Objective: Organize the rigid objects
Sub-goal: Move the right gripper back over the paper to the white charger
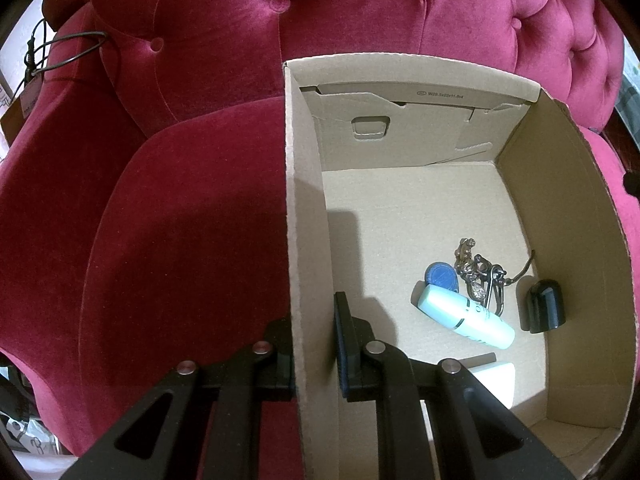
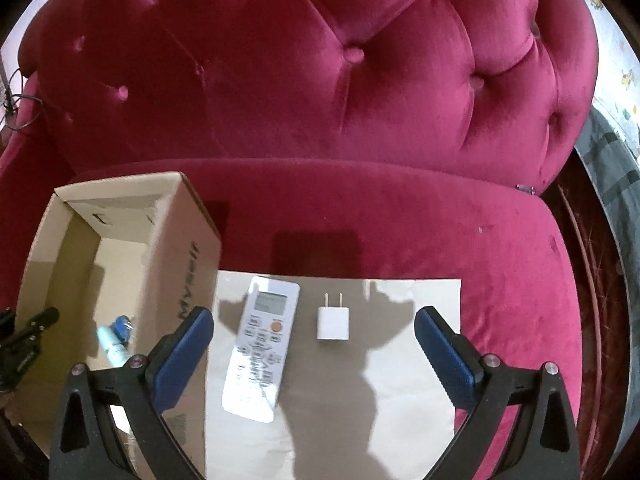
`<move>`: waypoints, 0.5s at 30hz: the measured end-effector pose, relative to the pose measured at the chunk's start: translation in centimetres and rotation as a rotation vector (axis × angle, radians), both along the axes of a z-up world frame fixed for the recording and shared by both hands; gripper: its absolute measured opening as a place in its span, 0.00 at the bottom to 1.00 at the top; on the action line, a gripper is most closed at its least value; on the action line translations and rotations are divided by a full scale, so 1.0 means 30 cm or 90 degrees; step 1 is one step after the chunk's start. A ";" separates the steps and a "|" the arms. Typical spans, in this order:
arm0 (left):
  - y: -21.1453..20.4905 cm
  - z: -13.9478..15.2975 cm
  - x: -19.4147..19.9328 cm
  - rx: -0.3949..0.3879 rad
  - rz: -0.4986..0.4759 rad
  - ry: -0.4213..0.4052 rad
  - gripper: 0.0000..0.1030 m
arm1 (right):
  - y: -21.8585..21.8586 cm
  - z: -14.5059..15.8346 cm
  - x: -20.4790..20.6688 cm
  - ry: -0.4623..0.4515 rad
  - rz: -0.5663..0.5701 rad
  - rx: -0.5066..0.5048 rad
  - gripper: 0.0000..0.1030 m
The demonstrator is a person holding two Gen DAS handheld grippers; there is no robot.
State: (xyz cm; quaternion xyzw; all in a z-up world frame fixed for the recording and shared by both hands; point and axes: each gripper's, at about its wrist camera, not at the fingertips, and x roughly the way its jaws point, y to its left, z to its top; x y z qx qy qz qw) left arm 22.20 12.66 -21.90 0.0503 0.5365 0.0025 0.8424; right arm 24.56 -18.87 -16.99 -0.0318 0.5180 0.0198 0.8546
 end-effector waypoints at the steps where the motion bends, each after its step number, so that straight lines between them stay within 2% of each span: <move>1: 0.000 -0.001 0.000 0.000 0.000 0.000 0.14 | -0.008 -0.011 0.003 0.003 0.000 0.003 0.99; 15: -0.005 -0.006 0.005 0.003 -0.001 0.002 0.14 | -0.091 -0.188 0.049 0.044 -0.008 -0.002 0.99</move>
